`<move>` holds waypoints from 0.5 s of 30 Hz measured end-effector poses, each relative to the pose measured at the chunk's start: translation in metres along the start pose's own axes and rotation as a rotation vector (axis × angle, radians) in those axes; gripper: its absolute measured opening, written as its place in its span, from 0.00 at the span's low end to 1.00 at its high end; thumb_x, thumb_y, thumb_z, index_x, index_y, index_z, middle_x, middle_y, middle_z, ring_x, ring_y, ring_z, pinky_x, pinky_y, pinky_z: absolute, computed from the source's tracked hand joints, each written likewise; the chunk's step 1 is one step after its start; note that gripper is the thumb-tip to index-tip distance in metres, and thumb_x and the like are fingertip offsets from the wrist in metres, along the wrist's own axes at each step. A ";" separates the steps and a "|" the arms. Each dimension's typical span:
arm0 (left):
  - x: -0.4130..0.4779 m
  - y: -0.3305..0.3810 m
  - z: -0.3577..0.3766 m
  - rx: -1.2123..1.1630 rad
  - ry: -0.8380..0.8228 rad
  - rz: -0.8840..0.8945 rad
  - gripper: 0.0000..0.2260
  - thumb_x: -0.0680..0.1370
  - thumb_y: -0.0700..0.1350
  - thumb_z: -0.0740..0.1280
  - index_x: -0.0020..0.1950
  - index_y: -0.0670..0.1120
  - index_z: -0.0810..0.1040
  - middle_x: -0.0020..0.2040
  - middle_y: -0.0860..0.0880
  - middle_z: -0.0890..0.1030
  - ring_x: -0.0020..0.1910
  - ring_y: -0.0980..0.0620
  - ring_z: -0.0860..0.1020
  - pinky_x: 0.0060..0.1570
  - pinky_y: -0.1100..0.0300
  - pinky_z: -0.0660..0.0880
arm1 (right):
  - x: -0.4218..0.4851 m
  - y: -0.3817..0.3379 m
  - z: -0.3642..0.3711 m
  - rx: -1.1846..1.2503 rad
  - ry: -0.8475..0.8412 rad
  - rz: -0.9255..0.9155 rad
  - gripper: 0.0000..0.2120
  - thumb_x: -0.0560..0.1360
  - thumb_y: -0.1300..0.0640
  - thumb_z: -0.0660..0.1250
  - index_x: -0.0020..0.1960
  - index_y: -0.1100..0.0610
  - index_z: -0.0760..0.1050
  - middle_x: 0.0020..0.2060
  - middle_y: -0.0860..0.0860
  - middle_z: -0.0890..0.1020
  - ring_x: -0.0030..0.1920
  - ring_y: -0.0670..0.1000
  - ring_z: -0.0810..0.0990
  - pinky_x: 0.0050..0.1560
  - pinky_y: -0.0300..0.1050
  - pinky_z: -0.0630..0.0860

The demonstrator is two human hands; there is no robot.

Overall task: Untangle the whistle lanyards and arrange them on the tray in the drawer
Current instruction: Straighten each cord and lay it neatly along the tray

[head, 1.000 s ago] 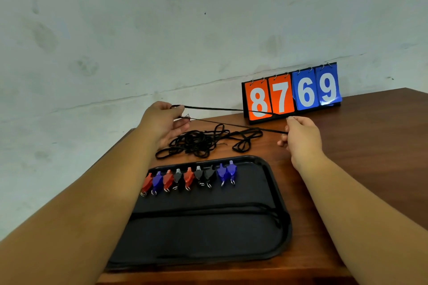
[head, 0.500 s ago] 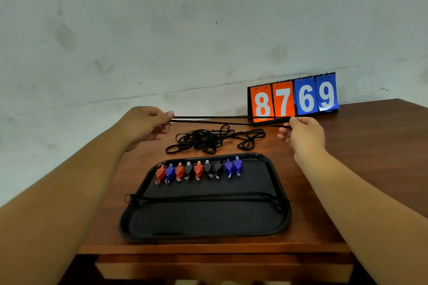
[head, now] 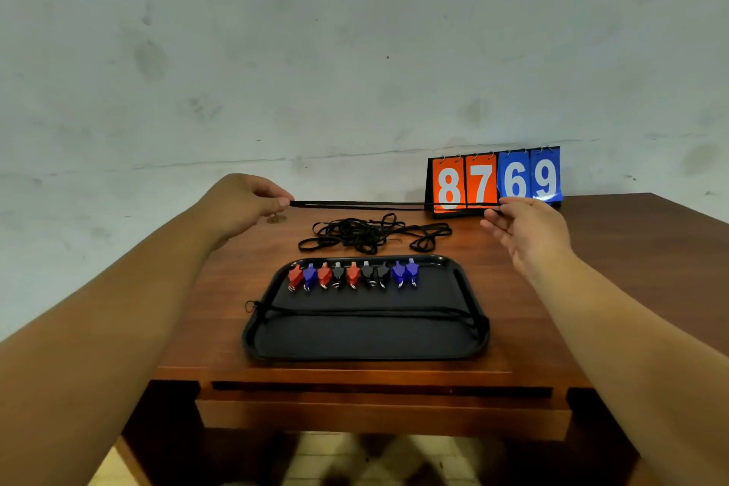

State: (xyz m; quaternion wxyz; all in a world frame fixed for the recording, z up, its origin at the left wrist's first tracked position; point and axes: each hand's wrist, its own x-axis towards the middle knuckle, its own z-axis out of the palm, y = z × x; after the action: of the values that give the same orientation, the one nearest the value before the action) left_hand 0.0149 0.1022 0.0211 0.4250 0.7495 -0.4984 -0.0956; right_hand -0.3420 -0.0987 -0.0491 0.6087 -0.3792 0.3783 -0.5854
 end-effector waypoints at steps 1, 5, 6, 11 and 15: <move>-0.004 0.002 -0.003 0.000 0.013 0.019 0.04 0.82 0.47 0.75 0.55 0.52 0.89 0.53 0.53 0.87 0.52 0.58 0.81 0.49 0.62 0.74 | -0.004 -0.002 -0.001 -0.048 0.004 -0.011 0.05 0.85 0.63 0.67 0.55 0.55 0.79 0.54 0.57 0.85 0.51 0.53 0.88 0.53 0.51 0.87; -0.017 0.023 -0.010 0.080 -0.008 0.135 0.04 0.83 0.51 0.72 0.53 0.55 0.87 0.51 0.59 0.87 0.57 0.64 0.79 0.53 0.62 0.71 | -0.019 -0.006 -0.001 -0.567 -0.040 -0.124 0.05 0.85 0.56 0.66 0.56 0.53 0.81 0.50 0.55 0.84 0.46 0.53 0.84 0.50 0.50 0.85; -0.020 0.030 -0.011 0.104 -0.023 0.164 0.04 0.84 0.52 0.71 0.53 0.56 0.87 0.50 0.60 0.88 0.58 0.66 0.79 0.55 0.62 0.72 | -0.023 -0.007 0.001 -0.669 -0.059 -0.156 0.07 0.85 0.55 0.65 0.56 0.53 0.82 0.49 0.55 0.84 0.45 0.53 0.83 0.51 0.51 0.84; -0.034 0.066 -0.016 0.086 -0.070 0.260 0.04 0.83 0.49 0.73 0.54 0.56 0.87 0.48 0.64 0.88 0.52 0.68 0.82 0.54 0.64 0.75 | -0.044 -0.013 0.021 -0.749 -0.151 -0.187 0.07 0.84 0.53 0.65 0.56 0.54 0.81 0.48 0.56 0.85 0.43 0.53 0.84 0.60 0.57 0.84; -0.042 0.072 -0.027 0.058 -0.044 0.257 0.05 0.81 0.46 0.75 0.55 0.55 0.87 0.43 0.59 0.88 0.41 0.67 0.83 0.46 0.64 0.75 | -0.055 -0.017 0.025 -0.761 -0.175 -0.270 0.10 0.85 0.57 0.67 0.63 0.53 0.83 0.48 0.51 0.86 0.45 0.50 0.87 0.57 0.50 0.85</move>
State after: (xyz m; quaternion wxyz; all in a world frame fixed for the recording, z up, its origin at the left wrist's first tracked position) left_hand -0.0376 0.1414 0.0790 0.4009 0.6894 -0.6019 -0.0422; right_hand -0.3281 -0.0436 -0.0216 0.3727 -0.6718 0.4615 -0.4436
